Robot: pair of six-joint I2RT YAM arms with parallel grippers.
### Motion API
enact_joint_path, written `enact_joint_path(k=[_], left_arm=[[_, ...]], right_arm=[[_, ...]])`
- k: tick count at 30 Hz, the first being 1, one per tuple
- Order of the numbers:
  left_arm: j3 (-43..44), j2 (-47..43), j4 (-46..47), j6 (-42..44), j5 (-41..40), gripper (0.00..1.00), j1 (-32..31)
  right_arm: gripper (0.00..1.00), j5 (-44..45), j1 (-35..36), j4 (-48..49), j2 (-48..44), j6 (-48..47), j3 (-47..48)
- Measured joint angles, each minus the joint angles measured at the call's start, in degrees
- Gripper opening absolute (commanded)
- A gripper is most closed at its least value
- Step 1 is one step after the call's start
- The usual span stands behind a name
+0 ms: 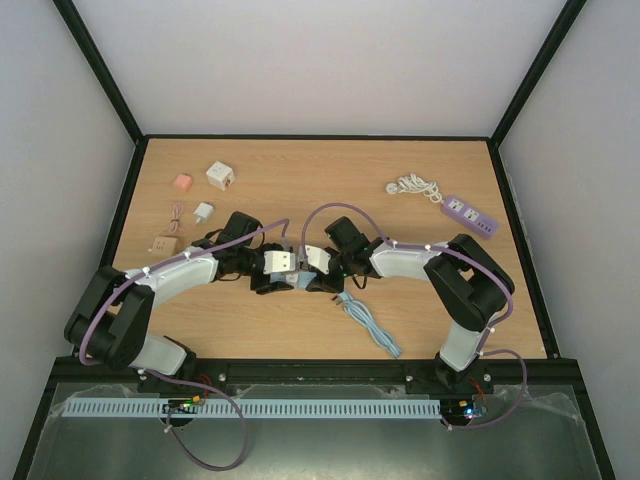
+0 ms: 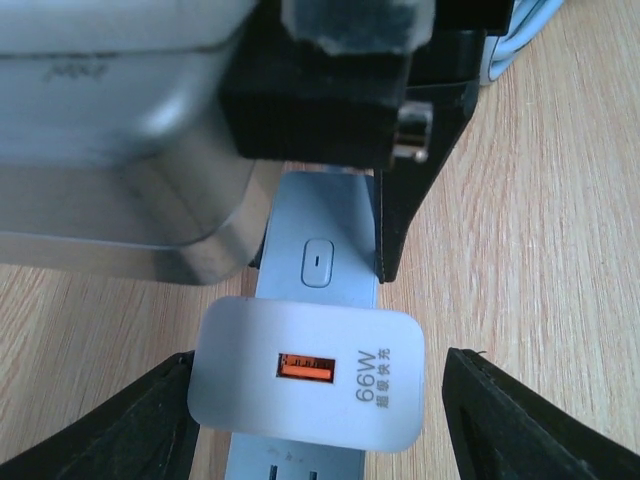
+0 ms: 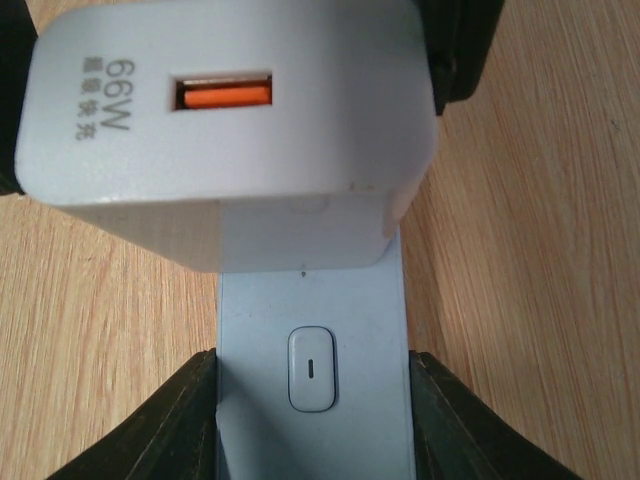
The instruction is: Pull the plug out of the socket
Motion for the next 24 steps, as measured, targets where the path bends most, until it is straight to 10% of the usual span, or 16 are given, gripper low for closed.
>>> enact_joint_path(k=[6, 24], left_arm=[[0.35, 0.5, 0.9, -0.48, -0.15, 0.48, -0.2], [0.57, 0.48, -1.22, -2.69, 4.0, 0.43, 2.58]], right_arm=[[0.06, -0.02, 0.0, 0.0, 0.0, -0.02, 0.0], [0.02, -2.03, -0.09, 1.44, 0.79, -0.39, 0.0]])
